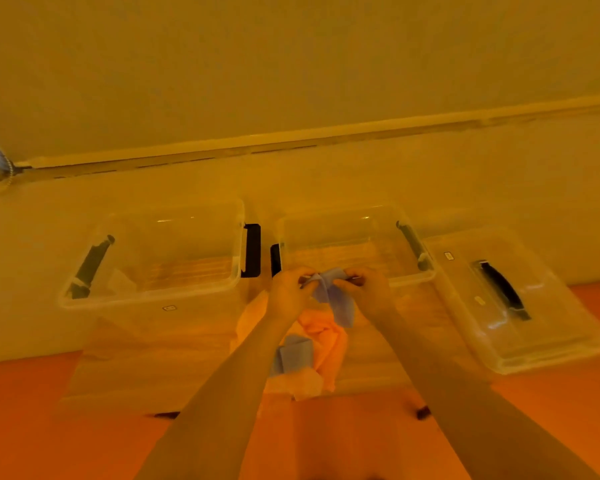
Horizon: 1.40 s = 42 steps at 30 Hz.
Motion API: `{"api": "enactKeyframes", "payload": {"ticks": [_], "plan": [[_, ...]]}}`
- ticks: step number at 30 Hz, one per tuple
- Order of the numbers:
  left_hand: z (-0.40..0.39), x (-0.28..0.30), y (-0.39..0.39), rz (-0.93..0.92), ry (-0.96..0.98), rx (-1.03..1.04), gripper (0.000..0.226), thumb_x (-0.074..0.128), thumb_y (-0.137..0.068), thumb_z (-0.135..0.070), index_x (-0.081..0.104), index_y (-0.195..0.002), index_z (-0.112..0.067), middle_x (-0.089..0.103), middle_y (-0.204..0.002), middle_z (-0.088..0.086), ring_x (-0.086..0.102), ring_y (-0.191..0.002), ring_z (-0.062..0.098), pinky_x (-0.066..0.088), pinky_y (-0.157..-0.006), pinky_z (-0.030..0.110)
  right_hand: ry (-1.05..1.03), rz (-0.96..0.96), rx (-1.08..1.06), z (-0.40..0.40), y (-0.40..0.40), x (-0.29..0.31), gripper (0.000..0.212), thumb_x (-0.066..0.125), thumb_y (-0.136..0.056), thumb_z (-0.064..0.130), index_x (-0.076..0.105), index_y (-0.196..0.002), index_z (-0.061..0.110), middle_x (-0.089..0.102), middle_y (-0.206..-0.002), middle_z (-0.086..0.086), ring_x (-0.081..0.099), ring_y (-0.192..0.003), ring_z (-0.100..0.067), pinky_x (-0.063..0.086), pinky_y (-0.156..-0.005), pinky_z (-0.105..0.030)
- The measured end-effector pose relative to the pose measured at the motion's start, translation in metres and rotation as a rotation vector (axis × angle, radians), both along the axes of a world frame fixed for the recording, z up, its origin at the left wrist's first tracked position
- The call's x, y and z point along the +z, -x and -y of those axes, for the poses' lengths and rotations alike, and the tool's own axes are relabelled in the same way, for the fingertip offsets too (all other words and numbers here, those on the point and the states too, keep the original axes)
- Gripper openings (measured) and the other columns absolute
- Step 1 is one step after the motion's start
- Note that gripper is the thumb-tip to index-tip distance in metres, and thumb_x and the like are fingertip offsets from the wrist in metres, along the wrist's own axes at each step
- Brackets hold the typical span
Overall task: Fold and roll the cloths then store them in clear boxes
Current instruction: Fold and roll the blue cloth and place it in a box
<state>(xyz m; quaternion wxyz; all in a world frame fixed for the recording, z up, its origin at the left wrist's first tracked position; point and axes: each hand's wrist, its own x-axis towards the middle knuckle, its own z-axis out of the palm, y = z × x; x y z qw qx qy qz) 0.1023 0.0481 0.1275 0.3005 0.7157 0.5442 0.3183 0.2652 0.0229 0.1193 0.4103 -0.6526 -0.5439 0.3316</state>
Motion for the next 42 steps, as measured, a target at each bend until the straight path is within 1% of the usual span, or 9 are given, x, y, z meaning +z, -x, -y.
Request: {"api": "enactKeyframes", "payload": {"ticks": [4, 13, 17, 21, 26, 30, 35, 38, 42], "plan": [[-0.002, 0.001, -0.046, 0.030, 0.037, -0.037, 0.013, 0.063, -0.084, -0.002, 0.070, -0.095, 0.002, 0.067, -0.099, 0.018, 0.060, -0.092, 0.024, 0.043, -0.076, 0.027, -0.026, -0.029, 0.011, 0.001, -0.043, 0.001, 0.012, 0.066, -0.081, -0.002, 0.069, -0.093, -0.001, 0.067, -0.093, -0.016, 0.059, -0.086, -0.025, 0.039, -0.063, -0.003], [0.000, -0.026, -0.139, 0.021, 0.150, -0.020, 0.016, 0.066, -0.082, -0.002, 0.069, -0.097, 0.000, 0.067, -0.101, 0.020, 0.064, -0.094, 0.034, 0.051, -0.081, 0.047, 0.032, -0.146, -0.014, 0.011, -0.143, -0.014, 0.026, 0.063, -0.086, 0.001, 0.063, -0.111, -0.003, 0.062, -0.114, -0.021, 0.058, -0.103, -0.029, 0.047, -0.086, -0.034], [0.005, -0.040, -0.176, 0.044, 0.183, -0.030, 0.013, 0.065, -0.083, -0.002, 0.069, -0.095, -0.001, 0.068, -0.096, 0.019, 0.064, -0.089, 0.035, 0.052, -0.076, 0.051, 0.057, -0.216, -0.015, 0.017, -0.177, -0.028, 0.032, 0.059, -0.086, -0.007, 0.055, -0.118, -0.008, 0.057, -0.116, -0.023, 0.057, -0.098, -0.017, 0.048, -0.071, -0.008], [0.011, -0.051, -0.202, 0.030, 0.218, -0.054, 0.012, 0.065, -0.083, -0.004, 0.070, -0.094, -0.002, 0.069, -0.094, 0.015, 0.064, -0.085, 0.028, 0.053, -0.075, 0.048, 0.070, -0.268, -0.054, 0.023, -0.204, -0.047, 0.034, 0.058, -0.083, -0.014, 0.050, -0.114, -0.002, 0.065, -0.083, 0.001, 0.063, -0.072, 0.009, 0.048, -0.065, -0.013], [0.016, -0.060, -0.218, -0.002, 0.268, -0.064, 0.010, 0.064, -0.085, -0.008, 0.071, -0.092, -0.006, 0.069, -0.090, 0.010, 0.062, -0.078, 0.019, 0.053, -0.072, 0.038, 0.017, -0.229, -0.019, 0.028, -0.223, -0.063, 0.038, 0.067, -0.082, 0.000, 0.051, -0.116, -0.002, 0.062, -0.094, -0.008, 0.064, -0.085, -0.008, 0.053, -0.075, -0.025], [0.016, -0.068, -0.222, -0.019, 0.285, -0.063, 0.009, 0.065, -0.084, -0.011, 0.071, -0.090, -0.007, 0.070, -0.086, 0.010, 0.065, -0.078, 0.024, 0.055, -0.072, 0.044, 0.026, -0.242, -0.027, 0.032, -0.226, -0.064, 0.031, 0.064, -0.084, -0.001, 0.053, -0.111, 0.008, 0.062, -0.092, -0.003, 0.064, -0.081, -0.001, 0.052, -0.072, -0.021], [0.019, -0.077, -0.222, -0.022, 0.316, -0.063, 0.008, 0.063, -0.086, -0.008, 0.070, -0.089, -0.004, 0.067, -0.083, 0.007, 0.062, -0.075, 0.020, 0.051, -0.069, 0.033, 0.100, -0.294, -0.029, 0.036, -0.225, -0.080, 0.031, 0.061, -0.085, -0.003, 0.052, -0.113, 0.005, 0.062, -0.091, -0.005, 0.064, -0.078, 0.001, 0.052, -0.070, -0.017], [0.023, -0.089, -0.219, -0.022, 0.352, -0.044, 0.010, 0.064, -0.085, -0.009, 0.070, -0.092, -0.005, 0.070, -0.090, 0.011, 0.065, -0.081, 0.026, 0.053, -0.074, 0.040, 0.120, -0.305, -0.039, 0.041, -0.222, -0.092, 0.032, 0.064, -0.085, 0.001, 0.053, -0.114, 0.011, 0.062, -0.098, -0.011, 0.063, -0.088, -0.017, 0.053, -0.078, -0.029], [0.028, -0.102, -0.213, -0.051, 0.357, -0.005, 0.017, 0.065, -0.085, -0.011, 0.068, -0.101, -0.009, 0.068, -0.100, 0.005, 0.063, -0.091, 0.019, 0.049, -0.074, 0.027, 0.160, -0.303, -0.051, 0.046, -0.214, -0.105, 0.034, 0.068, -0.083, 0.008, 0.055, -0.114, 0.013, 0.065, -0.093, -0.003, 0.064, -0.092, -0.023, 0.053, -0.082, -0.037]]}}
